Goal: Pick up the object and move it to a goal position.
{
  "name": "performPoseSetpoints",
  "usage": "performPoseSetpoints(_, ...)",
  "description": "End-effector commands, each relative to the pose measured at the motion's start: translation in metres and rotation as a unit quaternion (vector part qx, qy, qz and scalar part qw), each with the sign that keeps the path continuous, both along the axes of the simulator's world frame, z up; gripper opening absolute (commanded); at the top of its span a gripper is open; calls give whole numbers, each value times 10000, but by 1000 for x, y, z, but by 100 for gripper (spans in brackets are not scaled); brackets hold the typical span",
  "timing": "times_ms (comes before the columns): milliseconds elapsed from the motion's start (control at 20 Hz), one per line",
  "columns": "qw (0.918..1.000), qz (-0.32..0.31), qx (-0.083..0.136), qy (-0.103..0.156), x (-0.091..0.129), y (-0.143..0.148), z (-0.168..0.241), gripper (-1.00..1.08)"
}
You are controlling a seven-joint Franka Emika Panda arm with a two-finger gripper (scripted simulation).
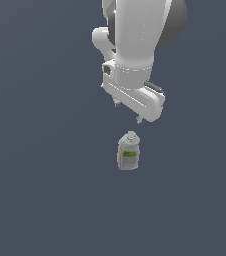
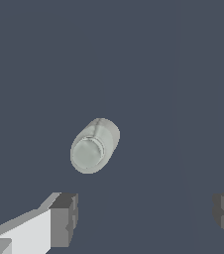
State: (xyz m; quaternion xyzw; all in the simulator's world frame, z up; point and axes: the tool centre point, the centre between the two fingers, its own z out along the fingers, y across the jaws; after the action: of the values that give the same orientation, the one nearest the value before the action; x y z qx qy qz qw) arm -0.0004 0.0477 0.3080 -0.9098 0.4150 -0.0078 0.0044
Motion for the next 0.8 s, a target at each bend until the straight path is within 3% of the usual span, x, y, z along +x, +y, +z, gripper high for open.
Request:
performPoseSetpoints(0,9995,-316,6,10,5,2,-2,100)
performPoseSetpoints(350,9931,-1175,18,36,17,7,-10,100)
performPoseSetpoints(750,9772,-2124,22,64,31,12,-19,100)
